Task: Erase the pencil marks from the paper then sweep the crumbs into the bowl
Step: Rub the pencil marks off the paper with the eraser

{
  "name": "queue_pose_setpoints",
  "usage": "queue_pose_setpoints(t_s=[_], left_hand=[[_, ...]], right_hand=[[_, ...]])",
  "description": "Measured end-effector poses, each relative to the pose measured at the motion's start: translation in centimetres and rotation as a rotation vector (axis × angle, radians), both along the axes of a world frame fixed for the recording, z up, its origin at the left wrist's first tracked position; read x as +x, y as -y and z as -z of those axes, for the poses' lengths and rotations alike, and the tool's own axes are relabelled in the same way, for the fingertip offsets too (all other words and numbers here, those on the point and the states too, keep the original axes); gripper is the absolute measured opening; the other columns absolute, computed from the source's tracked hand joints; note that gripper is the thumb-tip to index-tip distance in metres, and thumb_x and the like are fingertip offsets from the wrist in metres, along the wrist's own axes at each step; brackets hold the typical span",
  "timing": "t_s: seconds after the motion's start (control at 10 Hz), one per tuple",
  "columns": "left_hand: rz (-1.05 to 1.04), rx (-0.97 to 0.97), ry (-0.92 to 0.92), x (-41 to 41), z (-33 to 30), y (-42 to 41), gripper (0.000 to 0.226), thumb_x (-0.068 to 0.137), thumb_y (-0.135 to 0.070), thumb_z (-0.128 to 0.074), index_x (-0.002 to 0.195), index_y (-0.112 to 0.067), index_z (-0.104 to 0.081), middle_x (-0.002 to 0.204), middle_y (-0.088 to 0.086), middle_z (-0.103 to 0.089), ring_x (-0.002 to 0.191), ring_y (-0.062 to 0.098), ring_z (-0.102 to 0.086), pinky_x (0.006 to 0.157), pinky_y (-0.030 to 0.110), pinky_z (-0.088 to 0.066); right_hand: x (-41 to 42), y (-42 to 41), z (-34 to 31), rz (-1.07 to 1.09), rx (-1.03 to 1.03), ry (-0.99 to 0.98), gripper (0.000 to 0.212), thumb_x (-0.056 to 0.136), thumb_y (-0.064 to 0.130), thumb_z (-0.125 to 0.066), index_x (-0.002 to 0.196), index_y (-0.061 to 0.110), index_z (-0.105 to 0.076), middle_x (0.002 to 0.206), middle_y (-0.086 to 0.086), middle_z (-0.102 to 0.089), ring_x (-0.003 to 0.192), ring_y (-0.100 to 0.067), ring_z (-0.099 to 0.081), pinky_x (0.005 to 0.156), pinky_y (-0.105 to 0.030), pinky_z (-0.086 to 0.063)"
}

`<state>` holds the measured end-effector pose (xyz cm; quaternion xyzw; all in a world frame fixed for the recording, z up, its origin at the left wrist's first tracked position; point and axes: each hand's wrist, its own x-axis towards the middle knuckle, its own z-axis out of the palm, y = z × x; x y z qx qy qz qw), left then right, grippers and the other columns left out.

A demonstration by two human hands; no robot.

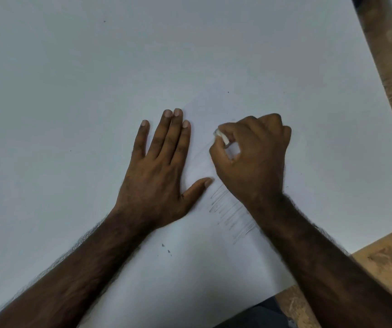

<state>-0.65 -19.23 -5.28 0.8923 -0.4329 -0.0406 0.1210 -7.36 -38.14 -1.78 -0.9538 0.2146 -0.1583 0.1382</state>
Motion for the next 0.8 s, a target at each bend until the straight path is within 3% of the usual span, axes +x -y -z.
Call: queue_pose_setpoints(t_s=[0.2, 0.4, 0.6, 0.8], left_hand=[[-0.003, -0.004, 0.000, 0.0, 0.1, 0.0, 0.102, 0.105, -0.074, -0.037, 0.171, 0.000, -0.013, 0.181, 0.019, -0.006, 0.169, 0.031, -0.002, 0.133, 0.064, -0.011], [0.000, 0.009, 0.010, -0.1, 0.1, 0.0, 0.102, 0.105, -0.074, -0.036, 0.171, 0.000, -0.013, 0.181, 0.019, -0.005, 0.169, 0.032, -0.002, 0.132, 0.064, -0.012], [-0.003, 0.010, -0.003, 0.0, 0.0, 0.1, 0.103, 0.105, -0.075, -0.036, 0.171, 0.000, -0.012, 0.181, 0.018, -0.005, 0.169, 0.031, -0.001, 0.133, 0.064, -0.011], [-0.001, 0.009, 0.013, 0.0, 0.0, 0.0, 0.102, 0.105, -0.074, -0.036, 0.171, 0.001, -0.013, 0.181, 0.020, -0.005, 0.169, 0.032, -0.002, 0.133, 0.064, -0.011]], right_hand=[[1.8, 3.4, -0.1, 0.165, 0.003, 0.021, 0.011, 0.090, 0.031, -0.070, 0.092, 0.023, -0.076, 0.089, 0.003, -0.074, 0.098, -0.031, -0.060, 0.083, -0.044, -0.039], [0.4, -0.8, 0.0, -0.042, 0.016, -0.004, 0.014, 0.092, 0.029, -0.071, 0.098, 0.020, -0.078, 0.091, 0.001, -0.075, 0.094, -0.029, -0.061, 0.079, -0.044, -0.042], [2.9, 2.6, -0.2, 0.113, 0.019, 0.029, 0.011, 0.091, 0.030, -0.070, 0.094, 0.023, -0.078, 0.091, 0.004, -0.075, 0.098, -0.030, -0.060, 0.082, -0.044, -0.040], [0.8, -1.1, -0.2, -0.056, 0.039, -0.022, 0.014, 0.092, 0.029, -0.070, 0.099, 0.020, -0.079, 0.091, 0.002, -0.074, 0.094, -0.029, -0.060, 0.079, -0.043, -0.041]])
